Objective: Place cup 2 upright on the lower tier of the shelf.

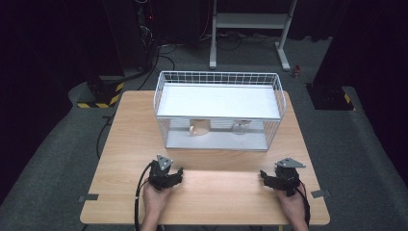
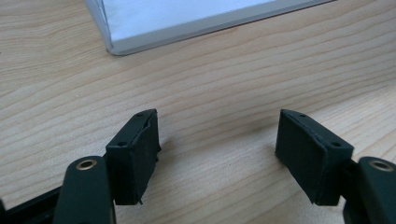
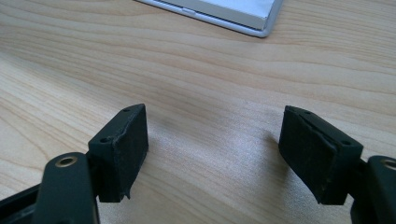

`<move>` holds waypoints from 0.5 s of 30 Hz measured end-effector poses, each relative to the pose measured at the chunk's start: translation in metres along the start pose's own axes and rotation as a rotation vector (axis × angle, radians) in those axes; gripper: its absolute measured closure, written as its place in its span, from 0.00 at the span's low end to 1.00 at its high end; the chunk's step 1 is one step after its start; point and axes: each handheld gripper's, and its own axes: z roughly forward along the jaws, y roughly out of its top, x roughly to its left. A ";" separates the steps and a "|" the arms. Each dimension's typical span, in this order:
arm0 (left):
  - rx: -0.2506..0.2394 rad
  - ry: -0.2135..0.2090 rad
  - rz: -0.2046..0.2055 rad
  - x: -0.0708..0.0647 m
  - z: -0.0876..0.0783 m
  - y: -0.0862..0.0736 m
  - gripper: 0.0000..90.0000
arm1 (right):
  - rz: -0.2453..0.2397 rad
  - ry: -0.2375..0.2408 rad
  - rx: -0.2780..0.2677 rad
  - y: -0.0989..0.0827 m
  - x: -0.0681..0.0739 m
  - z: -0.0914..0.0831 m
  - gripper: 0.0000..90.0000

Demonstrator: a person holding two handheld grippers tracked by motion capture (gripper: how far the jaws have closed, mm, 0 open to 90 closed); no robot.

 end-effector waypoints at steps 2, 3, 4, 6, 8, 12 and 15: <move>0.004 -0.002 -0.002 0.001 0.000 0.000 0.33 | 0.000 0.000 0.000 0.000 0.000 0.000 0.27; 0.003 -0.003 -0.006 0.001 0.000 0.000 0.33 | -0.001 0.000 0.000 0.000 0.000 0.000 0.27; 0.004 -0.004 -0.006 0.001 0.000 0.000 0.32 | -0.001 0.000 0.000 0.000 0.000 0.000 0.27; 0.003 -0.005 -0.001 0.001 0.001 0.000 0.31 | -0.001 0.000 0.000 0.000 0.000 0.000 0.27; 0.003 -0.005 -0.001 0.001 0.001 0.000 0.31 | -0.001 0.000 0.000 0.000 0.000 0.000 0.27; 0.003 -0.005 -0.001 0.001 0.001 0.000 0.31 | -0.004 0.003 0.001 0.000 0.000 0.000 0.27; 0.004 -0.008 0.000 0.001 0.001 0.000 0.31 | -0.005 0.004 0.000 0.000 0.000 0.000 0.27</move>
